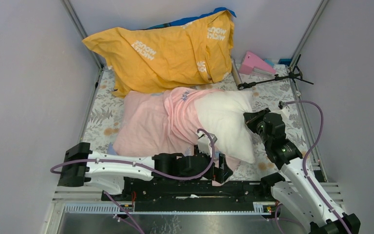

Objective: Remove the pillowcase from the pillow

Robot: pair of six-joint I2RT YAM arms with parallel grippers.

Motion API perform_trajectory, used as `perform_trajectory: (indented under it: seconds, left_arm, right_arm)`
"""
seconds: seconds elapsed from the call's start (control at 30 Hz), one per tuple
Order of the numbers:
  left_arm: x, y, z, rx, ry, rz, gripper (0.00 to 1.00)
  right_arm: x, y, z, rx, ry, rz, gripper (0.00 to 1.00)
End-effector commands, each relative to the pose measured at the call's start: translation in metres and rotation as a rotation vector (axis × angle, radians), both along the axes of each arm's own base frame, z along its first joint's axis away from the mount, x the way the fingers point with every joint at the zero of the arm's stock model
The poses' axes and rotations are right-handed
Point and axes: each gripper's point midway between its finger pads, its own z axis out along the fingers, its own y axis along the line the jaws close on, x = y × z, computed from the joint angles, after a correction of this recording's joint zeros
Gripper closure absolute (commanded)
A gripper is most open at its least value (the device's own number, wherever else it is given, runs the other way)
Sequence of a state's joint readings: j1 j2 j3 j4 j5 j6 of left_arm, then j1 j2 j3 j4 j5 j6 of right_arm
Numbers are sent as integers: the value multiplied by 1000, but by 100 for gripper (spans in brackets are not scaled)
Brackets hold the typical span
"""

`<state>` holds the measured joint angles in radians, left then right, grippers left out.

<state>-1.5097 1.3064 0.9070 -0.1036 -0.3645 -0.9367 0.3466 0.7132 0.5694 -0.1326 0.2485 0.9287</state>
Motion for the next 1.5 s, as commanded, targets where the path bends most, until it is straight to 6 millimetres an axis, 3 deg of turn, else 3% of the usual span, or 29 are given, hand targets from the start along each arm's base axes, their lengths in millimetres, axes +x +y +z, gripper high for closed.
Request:
perform_trajectory:
  seconds: [0.0, 0.07, 0.2, 0.33, 0.37, 0.4, 0.43, 0.47, 0.57, 0.67, 0.87, 0.97, 1.1, 1.3, 1.4, 1.47]
  left_arm:
    - [16, -13, -1, -58, 14, 101, 5]
    - [19, -19, -21, -59, 53, 97, 6]
    - [22, -35, -49, -104, 147, 49, 17]
    - [38, -32, -78, 12, 123, 102, 32]
    - [43, -29, -83, 33, 113, 121, 38]
    - [49, -25, -87, 48, 106, 141, 51]
    - [59, -18, -94, 64, 102, 177, 80]
    - [66, -12, -99, 72, 109, 200, 99]
    - [89, 9, -101, 109, 73, 251, 100]
    - [114, 52, -97, 255, -23, 366, 100]
    - [165, 194, -102, 565, -30, 692, 100]
    - [173, 253, -93, 532, -21, 856, 100]
    - [177, 314, -53, 330, -58, 1096, 100]
    - [163, 370, 6, 113, -181, 1296, 100]
    - [159, 380, 26, 120, -232, 1303, 100]
    - [162, 372, 38, 111, -251, 1254, 100]
  right_arm:
    - [6, -3, 62, 45, -176, -25, 100]
    - [5, -4, 63, 40, -177, -25, 100]
    - [5, -5, 63, 34, -177, -26, 100]
    - [3, -11, 63, 15, -181, -46, 100]
    - [3, -13, 63, 4, -181, -52, 100]
    - [2, -15, 63, -2, -181, -60, 100]
    - [2, -17, 62, -9, -180, -68, 100]
    - [1, -18, 62, -13, -182, -74, 100]
    - [0, -28, 55, -62, -157, -113, 100]
    - [-1, -47, 53, -177, -112, -171, 100]
    - [-7, -77, 67, -328, -92, -275, 100]
    - [-12, -86, 70, -331, -108, -321, 100]
    - [-17, -96, 69, -342, -105, -370, 100]
    - [-18, -99, 74, -349, -108, -379, 100]
    - [-13, -91, 69, -351, -95, -340, 100]
    - [-7, -80, 66, -358, -87, -274, 100]
